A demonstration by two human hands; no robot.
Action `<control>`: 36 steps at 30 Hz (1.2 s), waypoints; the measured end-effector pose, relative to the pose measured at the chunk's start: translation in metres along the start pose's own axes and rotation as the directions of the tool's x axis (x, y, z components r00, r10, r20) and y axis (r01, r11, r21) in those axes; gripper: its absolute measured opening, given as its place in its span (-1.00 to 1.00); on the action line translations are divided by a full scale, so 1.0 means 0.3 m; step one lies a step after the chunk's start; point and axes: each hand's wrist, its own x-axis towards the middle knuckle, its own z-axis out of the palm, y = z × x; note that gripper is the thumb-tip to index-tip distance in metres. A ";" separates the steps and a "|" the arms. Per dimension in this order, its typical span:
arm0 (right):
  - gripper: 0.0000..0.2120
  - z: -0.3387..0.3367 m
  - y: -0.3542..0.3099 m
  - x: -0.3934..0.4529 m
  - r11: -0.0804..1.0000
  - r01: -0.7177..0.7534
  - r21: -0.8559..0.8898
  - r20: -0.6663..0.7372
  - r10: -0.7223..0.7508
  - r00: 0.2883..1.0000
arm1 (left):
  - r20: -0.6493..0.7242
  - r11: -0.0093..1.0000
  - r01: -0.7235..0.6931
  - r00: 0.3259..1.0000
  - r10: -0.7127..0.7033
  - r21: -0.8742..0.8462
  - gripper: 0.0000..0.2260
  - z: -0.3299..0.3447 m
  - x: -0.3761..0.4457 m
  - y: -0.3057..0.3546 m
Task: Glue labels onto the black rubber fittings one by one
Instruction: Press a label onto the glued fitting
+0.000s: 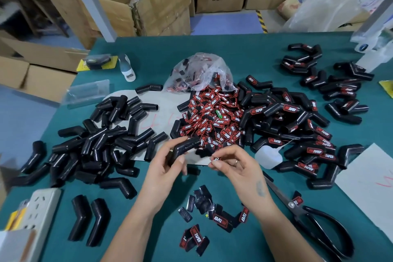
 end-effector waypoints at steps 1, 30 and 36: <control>-0.87 0.000 0.001 0.001 1.000 0.010 0.025 -0.015 -0.010 1.000 | -0.007 1.000 -0.003 1.000 0.003 0.007 -0.66 0.002 0.001 -0.002; -0.66 -0.017 0.007 0.005 0.994 -0.040 0.099 -0.016 0.041 0.999 | -0.067 0.981 -0.061 0.997 0.049 -0.184 -0.73 0.035 -0.002 0.000; -0.65 -0.017 -0.003 0.001 0.991 -0.052 0.126 -0.011 0.054 0.998 | -0.026 0.985 -0.076 0.997 0.073 -0.155 -0.68 0.035 -0.003 0.004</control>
